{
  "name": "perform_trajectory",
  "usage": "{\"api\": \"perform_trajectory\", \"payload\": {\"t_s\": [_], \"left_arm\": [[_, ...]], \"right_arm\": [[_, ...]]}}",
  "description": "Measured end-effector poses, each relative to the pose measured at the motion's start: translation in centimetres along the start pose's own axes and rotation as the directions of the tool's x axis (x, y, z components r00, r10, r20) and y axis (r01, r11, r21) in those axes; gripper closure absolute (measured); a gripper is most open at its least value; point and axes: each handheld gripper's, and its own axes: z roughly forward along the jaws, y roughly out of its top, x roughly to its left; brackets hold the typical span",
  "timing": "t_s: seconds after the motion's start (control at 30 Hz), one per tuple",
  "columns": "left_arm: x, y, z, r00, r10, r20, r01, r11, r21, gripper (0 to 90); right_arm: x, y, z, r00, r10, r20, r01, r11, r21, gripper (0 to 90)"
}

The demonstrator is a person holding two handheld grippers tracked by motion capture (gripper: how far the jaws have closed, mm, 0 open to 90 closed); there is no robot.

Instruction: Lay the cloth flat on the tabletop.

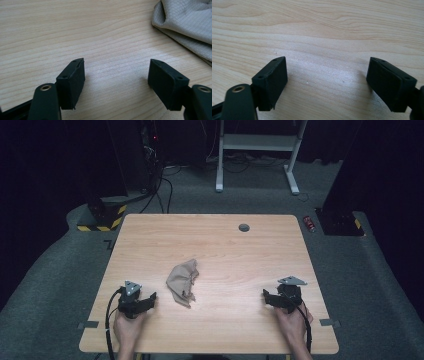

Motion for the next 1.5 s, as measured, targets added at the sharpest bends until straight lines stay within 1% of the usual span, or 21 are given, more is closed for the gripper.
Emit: {"api": "perform_trajectory", "payload": {"t_s": [0.1,0.2,0.57,0.87,0.93,0.97,1.07,1.13,1.23,1.3,1.43,1.47,1.5], "left_arm": [[0.04,0.01,-0.01,1.0,-0.001,0.006,0.001,1.0,0.002,29.5],[-0.05,0.04,0.05,0.9999,0.012,0.005,-0.012,0.9999,0.004,27.6],[-0.19,0.09,0.15,0.9998,0.017,0.011,-0.017,0.9998,0.01,22.9],[-0.15,0.07,0.11,0.9998,0.012,0.013,-0.012,0.9999,0.01,22.9],[-0.08,0.07,0.09,0.9998,0.007,0.018,-0.008,0.9999,0.009,22.9],[0.01,0.08,0.1,0.9998,-0.003,0.021,0.003,1.0,0.004,23.5],[0.42,0.12,0.1,0.9981,-0.03,0.053,0.03,0.9995,-0.004,24.2],[0.48,0.1,0.08,0.9978,-0.037,0.055,0.037,0.9993,-0.008,24.2],[0.45,0.12,0.07,0.9982,-0.033,0.049,0.033,0.9994,-0.005,24.4],[0.4,0.14,0.05,0.9981,-0.039,0.048,0.039,0.9992,-0.005,25.4],[0.28,0.21,0.06,0.9943,-0.058,0.089,0.059,0.9981,-0.017,29.2],[0.23,0.27,0.03,0.9941,-0.054,0.094,0.056,0.9982,-0.021,29.2],[0.12,0.35,0.01,0.9928,-0.059,0.105,0.062,0.9976,-0.029,29.4]], "right_arm": [[-0.1,0.04,0.07,1.0,0.004,0.005,-0.005,1.0,0.006,13.8],[-0.13,0.04,0.06,1.0,0.004,0.006,-0.004,1.0,0.007,13.8],[-0.16,0.03,0.05,1.0,0.006,0.007,-0.006,1.0,0.006,13.8],[-0.15,0.01,0.04,1.0,0.004,0.009,-0.004,1.0,0.005,14.0],[-0.15,0.01,0.05,1.0,0.003,0.008,-0.003,1.0,0.005,14.0],[-0.15,0.01,0.05,1.0,0.003,0.008,-0.003,1.0,0.005,14.0],[-0.15,0.02,0.05,1.0,0.003,0.008,-0.003,1.0,0.005,14.0],[-0.15,0.02,0.04,1.0,0.002,0.009,-0.002,1.0,0.006,14.1],[-0.14,0.02,0.04,1.0,0.002,0.009,-0.003,1.0,0.006,14.1],[-0.14,0.02,0.04,1.0,0.002,0.009,-0.002,1.0,0.006,14.1],[-0.15,0.02,0.04,0.9999,0.002,0.01,-0.002,1.0,0.006,14.1],[-0.15,0.02,0.04,0.9999,0.002,0.01,-0.002,1.0,0.006,14.1],[-0.15,0.02,0.04,0.9999,0.002,0.01,-0.002,1.0,0.006,14.1]]}}
